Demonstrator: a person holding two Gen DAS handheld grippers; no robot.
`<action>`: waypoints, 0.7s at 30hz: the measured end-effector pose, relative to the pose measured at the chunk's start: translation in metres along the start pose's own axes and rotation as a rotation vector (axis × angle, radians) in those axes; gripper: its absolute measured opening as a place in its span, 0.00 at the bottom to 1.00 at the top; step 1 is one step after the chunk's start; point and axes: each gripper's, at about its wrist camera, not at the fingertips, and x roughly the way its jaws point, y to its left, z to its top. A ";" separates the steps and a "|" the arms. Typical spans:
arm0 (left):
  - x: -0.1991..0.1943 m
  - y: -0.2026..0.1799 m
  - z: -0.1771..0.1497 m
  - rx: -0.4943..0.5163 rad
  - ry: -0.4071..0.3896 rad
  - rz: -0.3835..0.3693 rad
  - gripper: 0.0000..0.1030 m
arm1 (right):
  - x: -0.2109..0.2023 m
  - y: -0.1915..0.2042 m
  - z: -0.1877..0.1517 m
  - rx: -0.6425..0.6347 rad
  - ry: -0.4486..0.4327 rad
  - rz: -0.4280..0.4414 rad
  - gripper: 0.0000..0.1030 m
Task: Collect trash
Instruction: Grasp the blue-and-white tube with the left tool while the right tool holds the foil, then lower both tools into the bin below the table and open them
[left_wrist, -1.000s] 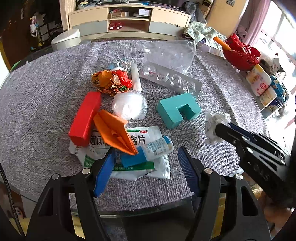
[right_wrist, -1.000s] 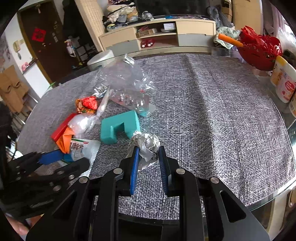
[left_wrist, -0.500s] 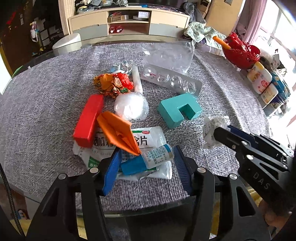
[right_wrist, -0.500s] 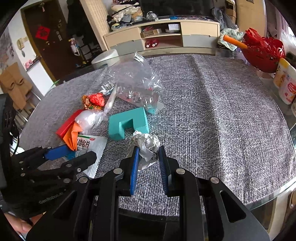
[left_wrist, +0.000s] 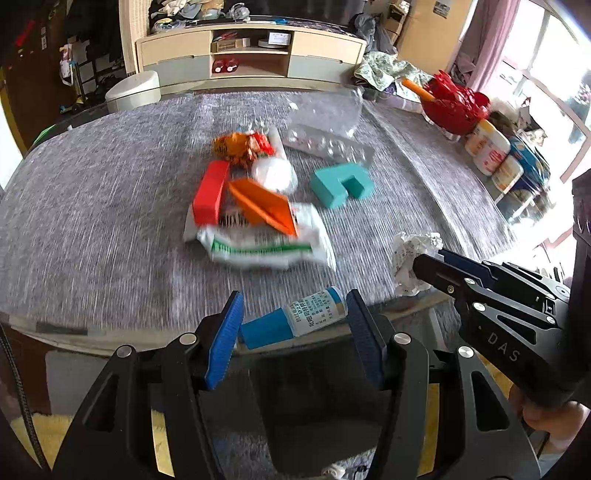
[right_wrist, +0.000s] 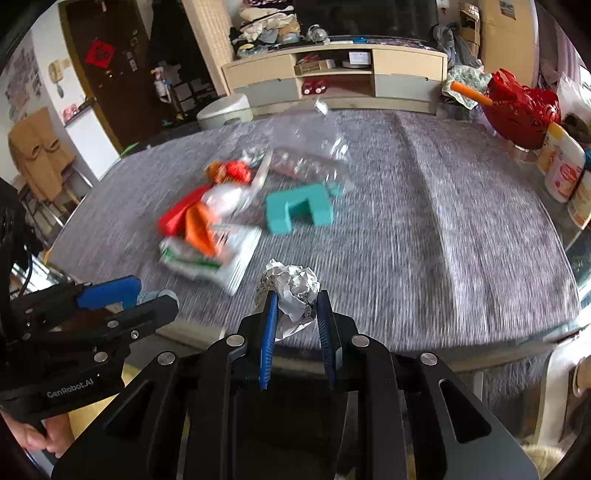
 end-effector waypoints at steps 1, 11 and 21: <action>-0.001 -0.001 -0.006 0.004 0.004 0.000 0.53 | -0.002 0.002 -0.007 -0.001 0.009 0.001 0.22; 0.018 -0.011 -0.085 0.023 0.117 -0.010 0.53 | 0.008 -0.001 -0.074 0.065 0.139 -0.004 0.22; 0.070 -0.008 -0.134 -0.021 0.282 -0.077 0.53 | 0.045 -0.016 -0.110 0.140 0.271 0.008 0.24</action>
